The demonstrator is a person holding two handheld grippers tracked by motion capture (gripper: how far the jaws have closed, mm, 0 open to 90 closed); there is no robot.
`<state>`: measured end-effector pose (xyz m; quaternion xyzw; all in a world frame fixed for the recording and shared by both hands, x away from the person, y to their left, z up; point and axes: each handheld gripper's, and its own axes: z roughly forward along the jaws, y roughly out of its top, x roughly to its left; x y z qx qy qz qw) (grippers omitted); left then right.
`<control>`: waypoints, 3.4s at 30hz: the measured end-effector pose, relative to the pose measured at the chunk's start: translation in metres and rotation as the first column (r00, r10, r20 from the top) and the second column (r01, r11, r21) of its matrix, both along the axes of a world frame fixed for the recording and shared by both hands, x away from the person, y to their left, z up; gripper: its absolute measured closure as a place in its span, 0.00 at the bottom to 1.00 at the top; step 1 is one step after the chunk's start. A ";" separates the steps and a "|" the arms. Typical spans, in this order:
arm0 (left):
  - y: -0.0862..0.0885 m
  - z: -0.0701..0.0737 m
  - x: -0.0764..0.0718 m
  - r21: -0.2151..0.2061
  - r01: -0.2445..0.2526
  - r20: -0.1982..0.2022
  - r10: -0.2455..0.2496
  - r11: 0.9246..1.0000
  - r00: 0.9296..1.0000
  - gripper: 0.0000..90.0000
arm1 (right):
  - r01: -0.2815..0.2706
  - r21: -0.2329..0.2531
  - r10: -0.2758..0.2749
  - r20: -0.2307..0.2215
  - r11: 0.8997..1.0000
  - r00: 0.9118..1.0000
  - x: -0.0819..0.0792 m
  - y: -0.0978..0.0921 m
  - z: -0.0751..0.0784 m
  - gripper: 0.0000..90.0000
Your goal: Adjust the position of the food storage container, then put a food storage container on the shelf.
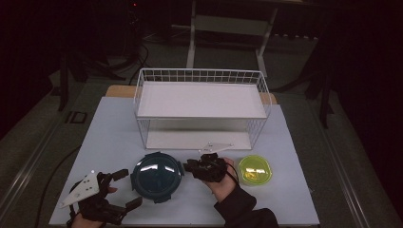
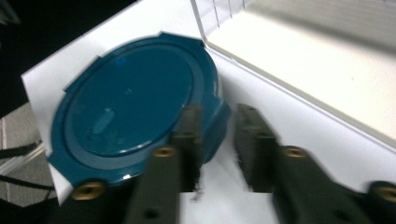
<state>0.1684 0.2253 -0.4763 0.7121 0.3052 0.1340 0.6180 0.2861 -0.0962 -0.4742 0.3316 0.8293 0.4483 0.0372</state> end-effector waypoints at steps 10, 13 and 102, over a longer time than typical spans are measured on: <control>-0.004 0.021 -0.001 0.084 -0.004 -0.049 0.008 0.996 0.999 0.00 | 0.008 0.120 -0.017 0.073 0.993 0.997 -0.007 -0.011 0.021 0.15; 0.007 0.022 0.002 0.053 -0.034 -0.088 0.038 0.998 0.995 0.00 | -0.004 0.139 -0.009 0.092 0.990 0.996 -0.007 -0.015 0.025 0.16; 0.024 -0.041 0.044 -0.144 -0.123 -0.696 -0.013 0.982 0.718 0.64 | -0.026 0.222 0.112 -0.385 0.975 0.916 0.006 -0.011 -0.031 0.60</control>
